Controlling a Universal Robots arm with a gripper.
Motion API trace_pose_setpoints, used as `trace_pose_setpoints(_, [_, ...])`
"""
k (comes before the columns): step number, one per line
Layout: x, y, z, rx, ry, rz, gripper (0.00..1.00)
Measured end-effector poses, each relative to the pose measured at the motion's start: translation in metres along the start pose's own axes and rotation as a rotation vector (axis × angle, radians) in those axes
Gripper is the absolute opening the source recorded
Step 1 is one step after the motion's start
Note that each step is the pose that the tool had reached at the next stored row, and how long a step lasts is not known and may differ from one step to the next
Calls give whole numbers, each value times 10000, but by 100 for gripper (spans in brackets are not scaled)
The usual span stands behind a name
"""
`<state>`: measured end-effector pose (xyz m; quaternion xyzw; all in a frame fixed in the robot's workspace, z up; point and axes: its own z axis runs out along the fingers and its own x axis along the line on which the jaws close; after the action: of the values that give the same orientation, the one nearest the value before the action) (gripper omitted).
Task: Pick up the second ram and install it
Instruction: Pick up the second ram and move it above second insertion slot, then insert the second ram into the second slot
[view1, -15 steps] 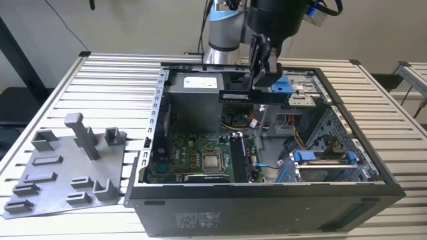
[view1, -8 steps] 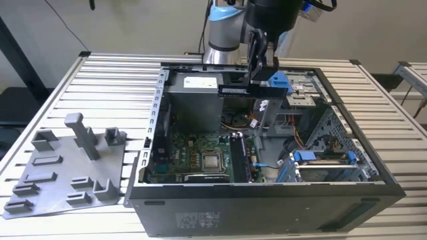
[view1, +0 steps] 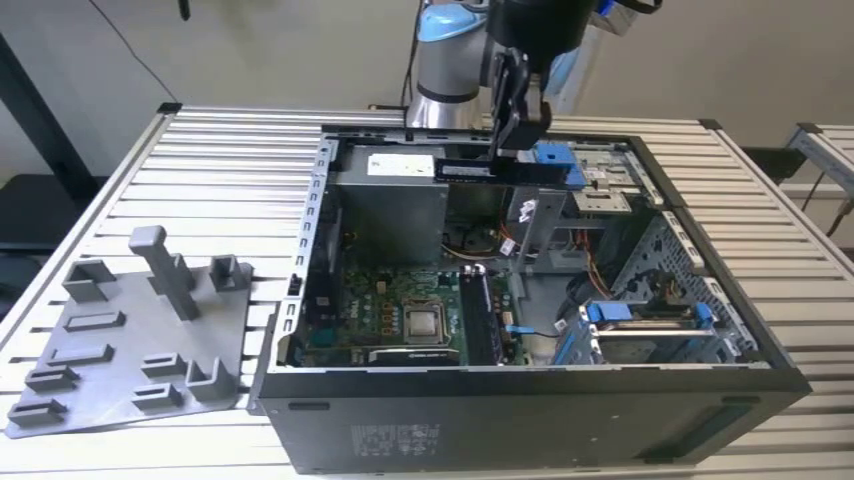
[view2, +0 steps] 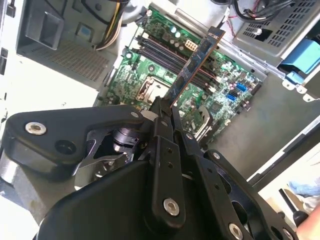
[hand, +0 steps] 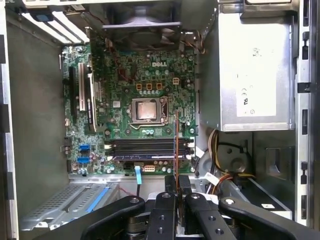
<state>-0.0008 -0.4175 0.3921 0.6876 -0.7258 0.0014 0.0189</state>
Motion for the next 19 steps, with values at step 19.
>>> trace_pose_setpoints(19, [-66,-21,-2,0,-1,4,14])
